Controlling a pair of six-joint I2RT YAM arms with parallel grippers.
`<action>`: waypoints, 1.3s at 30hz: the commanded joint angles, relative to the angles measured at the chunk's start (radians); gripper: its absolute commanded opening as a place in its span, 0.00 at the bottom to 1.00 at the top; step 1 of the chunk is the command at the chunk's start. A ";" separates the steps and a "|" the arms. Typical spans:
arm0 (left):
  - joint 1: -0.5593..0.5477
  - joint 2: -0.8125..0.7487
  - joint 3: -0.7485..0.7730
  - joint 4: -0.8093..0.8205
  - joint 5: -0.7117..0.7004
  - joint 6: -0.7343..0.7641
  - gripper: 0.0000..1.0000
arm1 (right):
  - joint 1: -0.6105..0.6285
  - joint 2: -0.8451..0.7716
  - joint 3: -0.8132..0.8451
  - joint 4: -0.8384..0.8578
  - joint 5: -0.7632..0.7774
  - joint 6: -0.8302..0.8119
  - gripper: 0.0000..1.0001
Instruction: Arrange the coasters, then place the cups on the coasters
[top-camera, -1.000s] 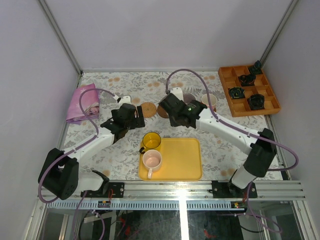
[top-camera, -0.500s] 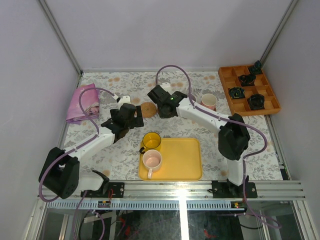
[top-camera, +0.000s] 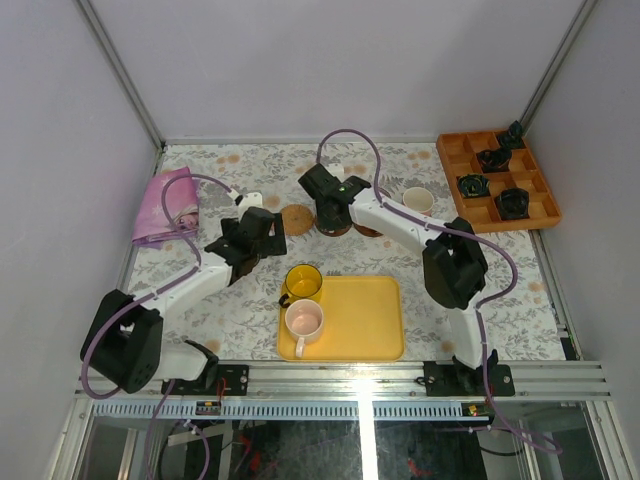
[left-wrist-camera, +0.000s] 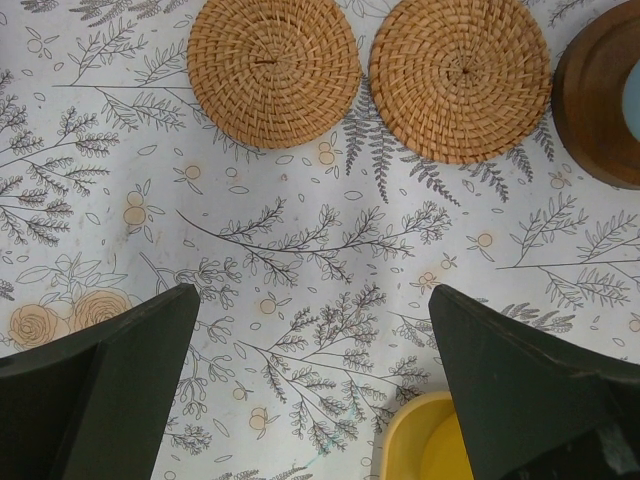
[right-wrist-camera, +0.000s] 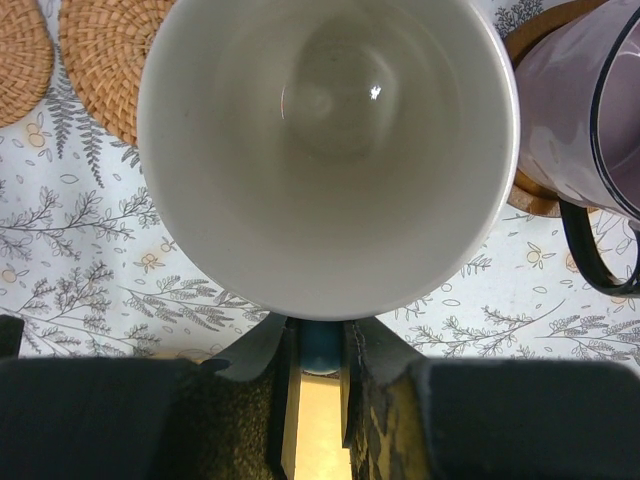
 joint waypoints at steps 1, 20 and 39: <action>0.006 0.021 0.041 0.025 -0.025 0.025 0.99 | -0.021 -0.008 0.068 0.056 0.014 0.019 0.00; 0.016 0.036 0.039 0.036 -0.022 0.029 0.99 | -0.042 0.039 0.071 0.072 0.001 0.013 0.00; 0.018 0.047 0.040 0.036 -0.018 0.032 0.99 | -0.056 0.048 0.055 0.081 0.003 0.029 0.06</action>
